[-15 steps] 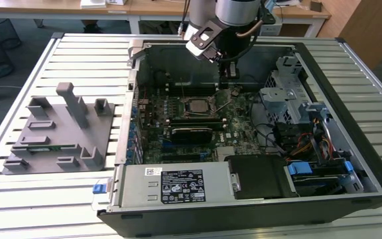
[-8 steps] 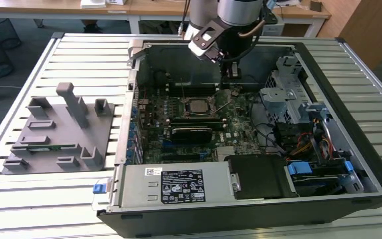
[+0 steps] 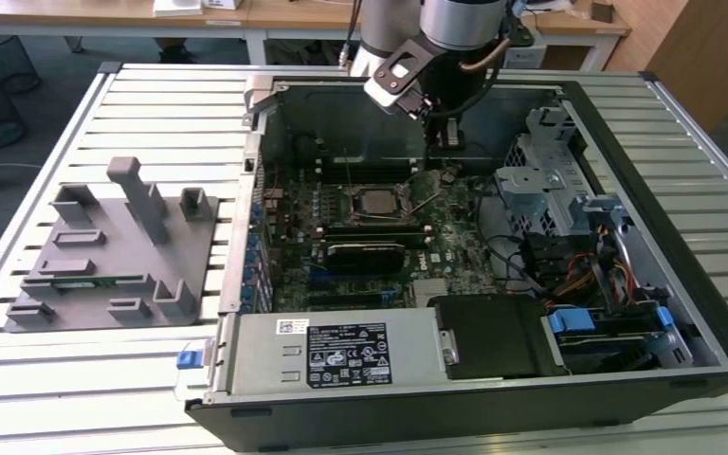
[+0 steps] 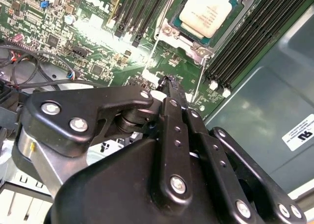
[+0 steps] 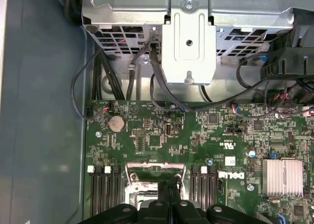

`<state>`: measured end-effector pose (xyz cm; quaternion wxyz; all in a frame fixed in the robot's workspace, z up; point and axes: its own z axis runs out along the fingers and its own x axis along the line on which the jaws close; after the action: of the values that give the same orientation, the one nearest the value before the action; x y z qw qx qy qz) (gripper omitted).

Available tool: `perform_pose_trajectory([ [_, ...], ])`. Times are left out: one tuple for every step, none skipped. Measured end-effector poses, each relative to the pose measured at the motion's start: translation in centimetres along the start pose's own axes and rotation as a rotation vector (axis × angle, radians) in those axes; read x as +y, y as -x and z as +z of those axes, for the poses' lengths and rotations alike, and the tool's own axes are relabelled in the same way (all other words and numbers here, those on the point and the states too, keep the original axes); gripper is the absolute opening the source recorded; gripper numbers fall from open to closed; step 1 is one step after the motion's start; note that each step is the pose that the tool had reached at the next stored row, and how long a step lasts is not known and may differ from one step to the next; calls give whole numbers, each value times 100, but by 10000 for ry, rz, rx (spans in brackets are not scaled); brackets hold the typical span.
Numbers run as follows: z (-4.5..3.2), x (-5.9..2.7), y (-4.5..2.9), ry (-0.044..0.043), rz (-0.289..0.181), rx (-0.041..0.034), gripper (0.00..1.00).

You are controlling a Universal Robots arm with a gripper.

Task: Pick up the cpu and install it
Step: 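Close the cpu cover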

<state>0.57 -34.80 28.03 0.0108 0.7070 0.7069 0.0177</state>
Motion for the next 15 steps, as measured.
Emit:
perform_pose_trajectory([
  [1, 6, -1, 0, -1, -1, 11],
  [2, 12, -1, 0, -1, 0, 11],
  [3, 18, -2, 0, 0, 0, 11],
  [4, 24, -3, 0, -1, 0, 11],
  [5, 31, -4, 0, 0, -1, 11],
  [6, 36, -5, -1, 0, -1, 11],
  [7, 42, -6, 0, 0, -1, 11],
  [8, 47, -7, 0, 0, 0, 11],
  [8, 52, -8, 0, 0, 0, 11],
  [9, 57, -9, 0, 0, 0, 11],
  [10, 62, -10, 0, -1, -1, 11],
  [10, 66, -11, 0, 0, -1, 11],
  [11, 69, -11, 0, -1, -1, 11],
  [12, 73, -12, 0, 0, -1, 11],
  [13, 76, -12, 0, -1, 0, 11],
])
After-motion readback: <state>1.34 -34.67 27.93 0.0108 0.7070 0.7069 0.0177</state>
